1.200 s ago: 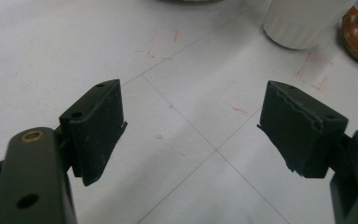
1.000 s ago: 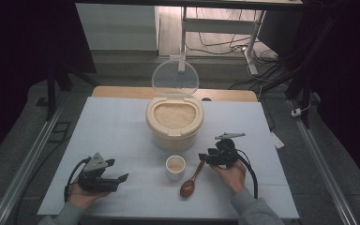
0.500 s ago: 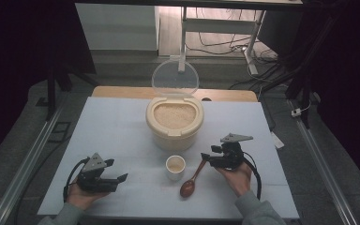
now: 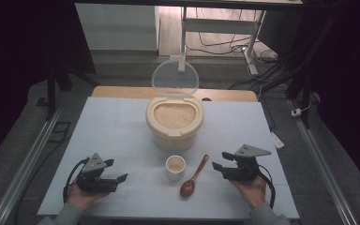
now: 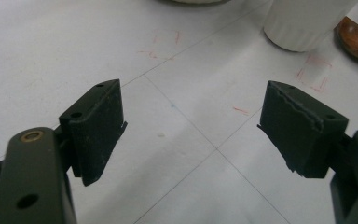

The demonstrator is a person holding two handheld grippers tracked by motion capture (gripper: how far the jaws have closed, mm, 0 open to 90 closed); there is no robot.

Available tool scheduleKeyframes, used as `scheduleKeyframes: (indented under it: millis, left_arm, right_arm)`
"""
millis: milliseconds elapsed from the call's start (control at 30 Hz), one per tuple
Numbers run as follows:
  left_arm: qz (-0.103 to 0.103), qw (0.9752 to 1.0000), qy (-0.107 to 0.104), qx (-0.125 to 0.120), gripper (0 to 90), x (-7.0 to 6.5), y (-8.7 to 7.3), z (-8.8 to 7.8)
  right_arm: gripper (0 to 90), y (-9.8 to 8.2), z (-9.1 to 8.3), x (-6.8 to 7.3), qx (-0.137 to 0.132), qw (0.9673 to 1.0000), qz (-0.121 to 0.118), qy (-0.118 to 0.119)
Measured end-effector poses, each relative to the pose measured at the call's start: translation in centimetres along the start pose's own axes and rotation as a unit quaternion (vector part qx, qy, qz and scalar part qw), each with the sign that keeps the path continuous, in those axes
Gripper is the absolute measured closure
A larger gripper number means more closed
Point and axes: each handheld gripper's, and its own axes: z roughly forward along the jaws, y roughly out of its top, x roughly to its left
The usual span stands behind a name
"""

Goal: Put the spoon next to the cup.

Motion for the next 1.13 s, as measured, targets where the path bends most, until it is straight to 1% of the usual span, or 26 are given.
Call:
scheduleKeyframes:
  millis: [67, 167, 233, 333, 433, 533, 633, 800, 1133]
  left_arm:
    - [0.0, 1.0, 0.0, -0.001, 21.2, -0.1, 0.0, 0.0]
    - [0.002, 1.0, 0.002, -0.003, 21.2, -0.2, 0.0, -0.1]
    - [0.003, 1.0, 0.001, -0.003, 21.2, -0.3, 0.0, 0.0]
    - [0.004, 1.0, 0.0, -0.002, 21.2, -0.3, 0.0, 0.0]
    - [0.006, 1.0, 0.0, -0.003, 21.2, -0.4, 0.0, 0.0]
    - [0.008, 1.0, 0.0, -0.004, 21.1, -0.5, 0.0, 0.0]
    - [0.009, 0.9999, 0.001, -0.005, 21.1, -0.5, 0.0, 0.0]
    - [0.009, 0.9999, 0.002, -0.007, 21.1, -0.4, 0.0, -0.1]
    - [0.013, 0.9999, 0.002, -0.008, 21.1, -0.4, 0.0, 0.0]
  right_arm:
    - [38.5, -0.7, -0.6, 0.0, -0.001, 1.0, -0.008, -0.002]
    - [38.1, -1.6, -1.6, -0.1, -0.001, 0.9999, -0.01, -0.004]
    - [38.1, -2.3, -2.2, -0.3, -0.006, 0.9999, -0.007, -0.006]
    - [38.0, -3.4, -3.0, -1.0, -0.002, 0.9999, -0.004, -0.015]
    - [37.7, -4.4, -3.5, -1.7, -0.005, 0.9998, 0.007, -0.016]
    - [37.7, -4.4, -3.7, -1.9, -0.011, 0.9998, 0.005, -0.016]
    - [37.7, -4.0, -3.6, -1.6, -0.018, 0.9997, -0.004, -0.017]
    - [37.7, -3.8, -2.9, -1.0, -0.01, 0.9996, -0.019, -0.018]
    - [37.7, -3.9, -2.9, -0.9, -0.008, 0.9994, -0.022, -0.024]
